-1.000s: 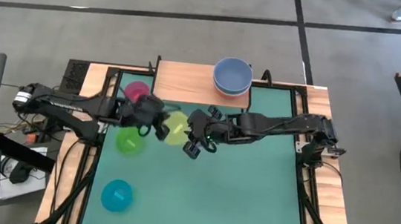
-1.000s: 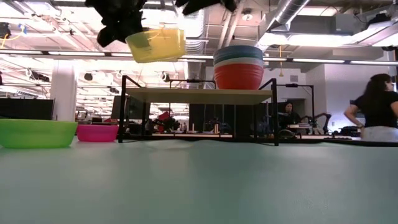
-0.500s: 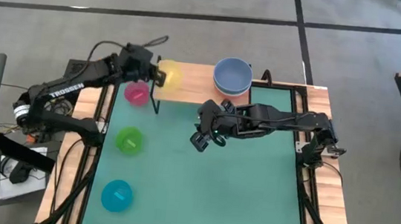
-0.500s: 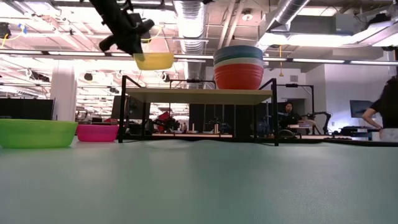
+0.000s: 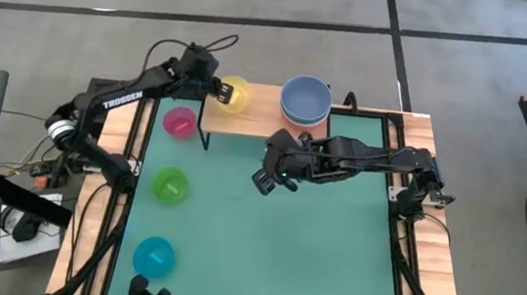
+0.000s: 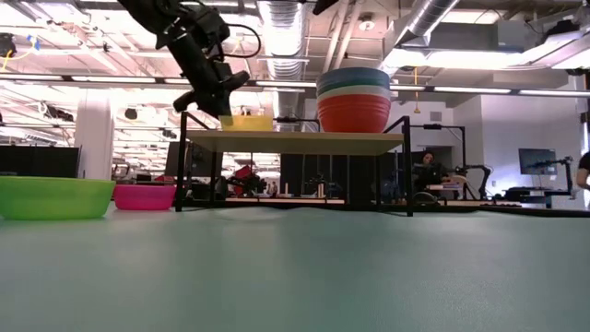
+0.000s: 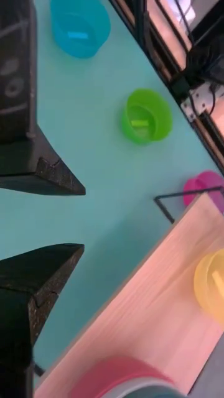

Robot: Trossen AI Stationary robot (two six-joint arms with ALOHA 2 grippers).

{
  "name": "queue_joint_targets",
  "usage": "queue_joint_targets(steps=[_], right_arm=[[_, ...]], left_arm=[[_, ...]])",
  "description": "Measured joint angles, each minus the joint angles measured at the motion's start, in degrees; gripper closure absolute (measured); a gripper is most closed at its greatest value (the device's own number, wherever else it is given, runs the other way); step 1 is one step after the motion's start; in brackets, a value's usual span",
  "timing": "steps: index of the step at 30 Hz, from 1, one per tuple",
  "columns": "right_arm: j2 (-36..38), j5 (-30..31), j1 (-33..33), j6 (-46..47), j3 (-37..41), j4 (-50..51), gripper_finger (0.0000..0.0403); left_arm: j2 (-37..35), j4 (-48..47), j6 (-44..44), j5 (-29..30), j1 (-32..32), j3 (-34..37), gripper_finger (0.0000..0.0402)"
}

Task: Place and stack bowls onto a shelf
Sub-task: Put the yellow bowl on the shelf, then stack the light green bowl on the yellow bowl on the shelf

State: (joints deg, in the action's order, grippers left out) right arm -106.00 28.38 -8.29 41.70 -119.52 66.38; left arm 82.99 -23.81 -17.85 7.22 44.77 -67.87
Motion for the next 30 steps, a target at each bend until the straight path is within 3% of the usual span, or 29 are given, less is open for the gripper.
queue_joint_targets(steps=[8,14,16,20,25,30], right_arm=[[0.0,0.7,0.0,3.3,0.0,2.4,0.0243],[0.0,1.4,0.6,4.1,0.0,2.4,0.0243],[0.0,1.4,0.6,4.4,0.0,2.5,0.0243],[0.0,1.4,0.9,4.5,0.0,2.7,0.0243],[0.0,1.4,0.9,5.5,0.0,3.7,0.0243],[0.0,1.4,1.1,5.4,0.0,4.9,0.0243]], left_arm=[[1.5,-3.8,4.1,-3.8,1.5,-6.4,0.0310],[1.2,-14.4,14.2,5.4,3.2,-15.8,0.0252],[1.2,-16.0,16.4,6.5,4.6,-16.6,0.0246],[1.3,-21.2,14.2,1.2,10.2,-15.7,0.0246],[0.0,-22.8,10.7,-0.1,16.2,-11.2,0.0253],[-0.9,-23.1,7.6,-0.3,18.3,-5.7,0.0253]])
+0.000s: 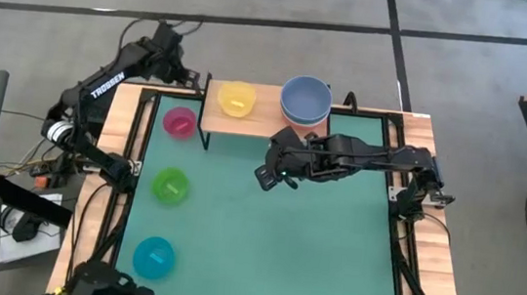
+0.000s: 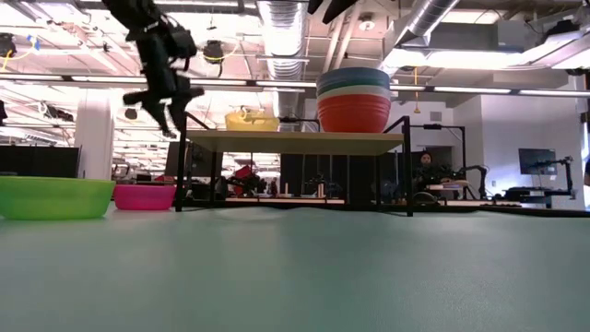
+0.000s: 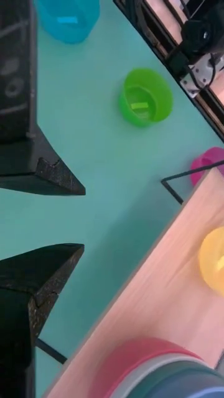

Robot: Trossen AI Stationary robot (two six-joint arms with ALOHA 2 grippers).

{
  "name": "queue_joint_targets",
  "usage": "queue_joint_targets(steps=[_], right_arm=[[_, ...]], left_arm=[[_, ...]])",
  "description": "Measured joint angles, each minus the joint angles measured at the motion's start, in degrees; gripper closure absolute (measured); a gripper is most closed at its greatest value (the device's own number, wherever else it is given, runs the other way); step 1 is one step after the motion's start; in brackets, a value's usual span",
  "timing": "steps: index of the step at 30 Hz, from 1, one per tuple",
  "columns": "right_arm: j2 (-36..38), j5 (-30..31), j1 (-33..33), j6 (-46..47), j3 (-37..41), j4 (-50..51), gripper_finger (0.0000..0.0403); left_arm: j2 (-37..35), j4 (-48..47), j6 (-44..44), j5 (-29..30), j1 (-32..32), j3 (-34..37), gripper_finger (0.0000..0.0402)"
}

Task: Place and stack bowls onto a shelf
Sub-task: Stack the light green bowl on the yellow bowl on the shelf

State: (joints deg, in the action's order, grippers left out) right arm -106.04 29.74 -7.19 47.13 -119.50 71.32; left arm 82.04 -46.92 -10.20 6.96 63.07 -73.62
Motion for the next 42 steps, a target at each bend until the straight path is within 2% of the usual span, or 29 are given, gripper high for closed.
queue_joint_targets(steps=[8,16,19,24,26,30,33,39,42], right_arm=[[0.0,-1.2,1.6,-1.9,0.0,0.5,0.0243],[0.0,-3.3,2.9,-4.1,0.0,0.4,0.0243],[0.0,-3.3,3.3,-5.0,0.0,0.3,0.0243],[0.0,-4.2,4.6,-8.9,0.0,-0.2,0.0243],[-0.2,-6.3,5.9,-11.6,0.0,-1.1,0.0243],[-0.3,-11.7,8.8,-15.6,0.0,-4.0,0.0243],[-0.3,-14.9,10.5,-19.2,0.0,-7.7,0.0243],[-1.1,-25.8,12.3,-27.9,0.0,-15.8,0.0243],[-3.1,-30.7,12.2,-28.1,0.0,-17.1,0.0243]], left_arm=[[-0.7,4.9,-2.0,0.8,0.0,15.1,0.0254],[-3.6,9.2,-5.8,-0.1,-0.7,17.7,0.0254],[-5.4,8.9,-4.1,-3.0,-0.5,17.7,0.0254],[-12.8,11.9,-1.4,-12.4,-2.2,17.7,0.0258],[-17.2,13.3,-0.8,-14.4,-3.1,17.7,0.0264],[-25.7,13.0,1.7,-13.8,-5.4,17.7,0.0277],[-30.5,11.5,4.7,-15.5,-7.6,17.6,0.0287],[-36.0,7.7,6.5,-22.6,-14.6,17.6,0.0301],[-37.8,5.8,5.7,-23.3,-19.9,17.6,0.0301]])
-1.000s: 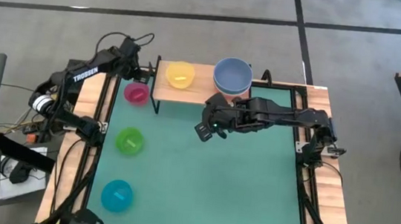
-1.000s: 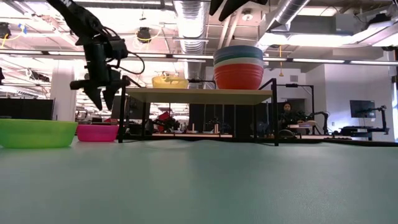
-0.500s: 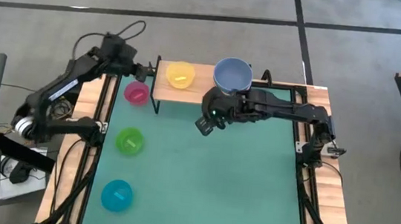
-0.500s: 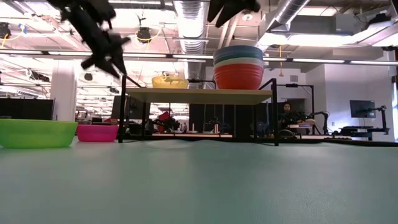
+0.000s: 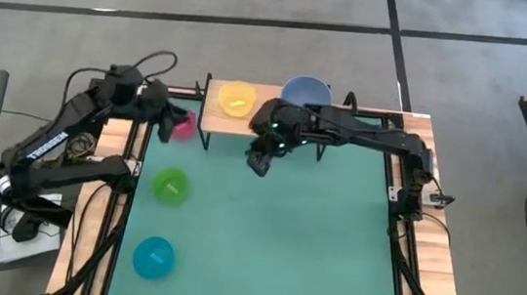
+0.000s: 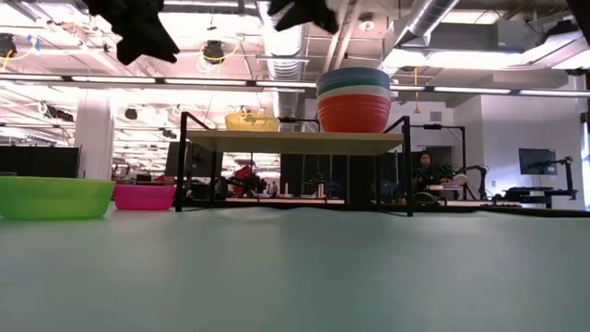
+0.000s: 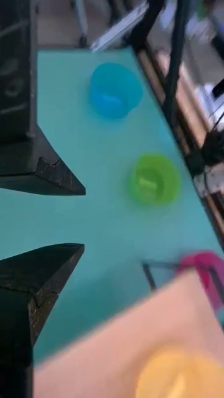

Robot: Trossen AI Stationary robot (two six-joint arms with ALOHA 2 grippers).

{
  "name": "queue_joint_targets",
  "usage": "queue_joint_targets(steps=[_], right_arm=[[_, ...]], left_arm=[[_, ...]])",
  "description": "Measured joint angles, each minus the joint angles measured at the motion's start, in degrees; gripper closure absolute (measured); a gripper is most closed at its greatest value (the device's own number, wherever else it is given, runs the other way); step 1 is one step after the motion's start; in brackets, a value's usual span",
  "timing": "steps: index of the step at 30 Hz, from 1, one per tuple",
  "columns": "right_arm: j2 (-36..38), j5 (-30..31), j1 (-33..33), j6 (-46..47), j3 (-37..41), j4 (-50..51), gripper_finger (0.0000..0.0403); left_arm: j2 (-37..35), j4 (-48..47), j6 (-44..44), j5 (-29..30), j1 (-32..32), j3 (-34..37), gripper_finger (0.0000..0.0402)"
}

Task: Place and stack bowls onto a shelf
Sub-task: Stack the light green bowl on the yellow bowl on the shelf

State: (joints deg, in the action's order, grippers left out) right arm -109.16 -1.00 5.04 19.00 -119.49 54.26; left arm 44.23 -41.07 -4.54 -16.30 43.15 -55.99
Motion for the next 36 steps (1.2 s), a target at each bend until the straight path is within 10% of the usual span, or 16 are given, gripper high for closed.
queue_joint_targets(steps=[13,36], right_arm=[[-11.7,-2.2,-7.3,14.5,0.1,-1.1,0.0243],[-25.0,-2.2,-13.7,20.9,-0.2,-35.1,0.0249]], left_arm=[[-6.7,-3.6,-13.6,12.5,-23.8,0.0,0.0302],[-5.8,-18.6,-24.0,29.8,-48.7,0.0,0.0302]])
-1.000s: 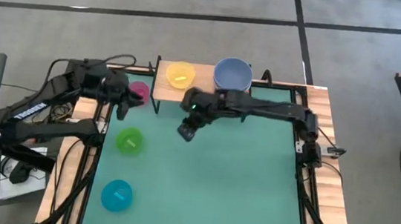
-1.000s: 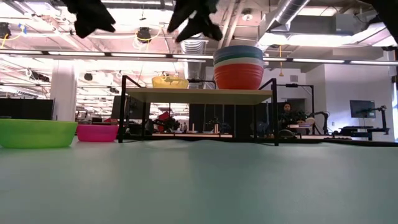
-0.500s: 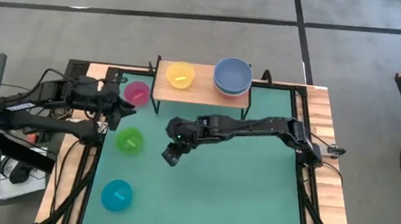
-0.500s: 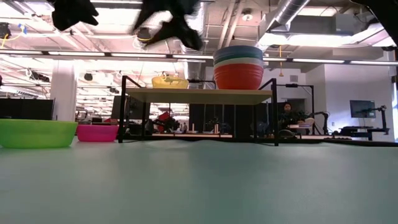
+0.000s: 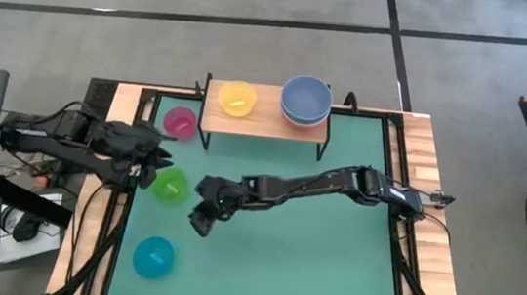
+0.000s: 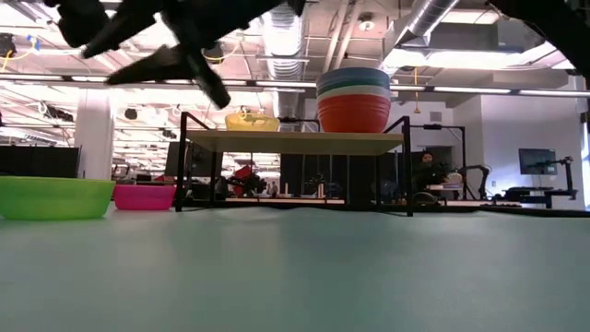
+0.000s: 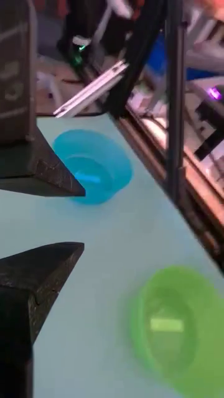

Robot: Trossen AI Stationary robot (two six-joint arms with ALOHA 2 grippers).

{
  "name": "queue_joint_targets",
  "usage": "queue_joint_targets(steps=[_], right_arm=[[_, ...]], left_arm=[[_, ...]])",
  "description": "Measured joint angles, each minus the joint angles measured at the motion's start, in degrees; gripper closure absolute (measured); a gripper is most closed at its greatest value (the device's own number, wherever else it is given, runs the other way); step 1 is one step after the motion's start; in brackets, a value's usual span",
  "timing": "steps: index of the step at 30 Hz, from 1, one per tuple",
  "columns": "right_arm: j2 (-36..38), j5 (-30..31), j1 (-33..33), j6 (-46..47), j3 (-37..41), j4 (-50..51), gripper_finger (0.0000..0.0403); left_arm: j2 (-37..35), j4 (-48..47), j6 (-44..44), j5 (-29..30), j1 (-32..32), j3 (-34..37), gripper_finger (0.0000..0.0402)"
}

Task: Place and stack bowls onto a shelf
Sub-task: Stack the light green bowl on the yellow bowl on the shelf

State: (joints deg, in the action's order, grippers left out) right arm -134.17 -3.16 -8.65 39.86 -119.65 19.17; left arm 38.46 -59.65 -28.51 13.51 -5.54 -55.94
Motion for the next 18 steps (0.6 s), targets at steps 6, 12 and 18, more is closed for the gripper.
queue_joint_targets(steps=[6,12,18], right_arm=[[-2.9,0.2,0.1,11.0,0.1,0.2,0.0281],[-6.0,2.0,0.0,13.0,0.3,0.4,0.0284],[-7.5,2.0,0.0,15.3,0.3,-1.3,0.0267]], left_arm=[[0.0,-4.5,-6.1,5.7,-5.6,0.2,0.0302],[-1.9,-3.7,-14.1,6.3,-10.4,6.9,0.0302],[-3.8,-2.6,-24.5,2.4,-15.3,16.2,0.0302]])
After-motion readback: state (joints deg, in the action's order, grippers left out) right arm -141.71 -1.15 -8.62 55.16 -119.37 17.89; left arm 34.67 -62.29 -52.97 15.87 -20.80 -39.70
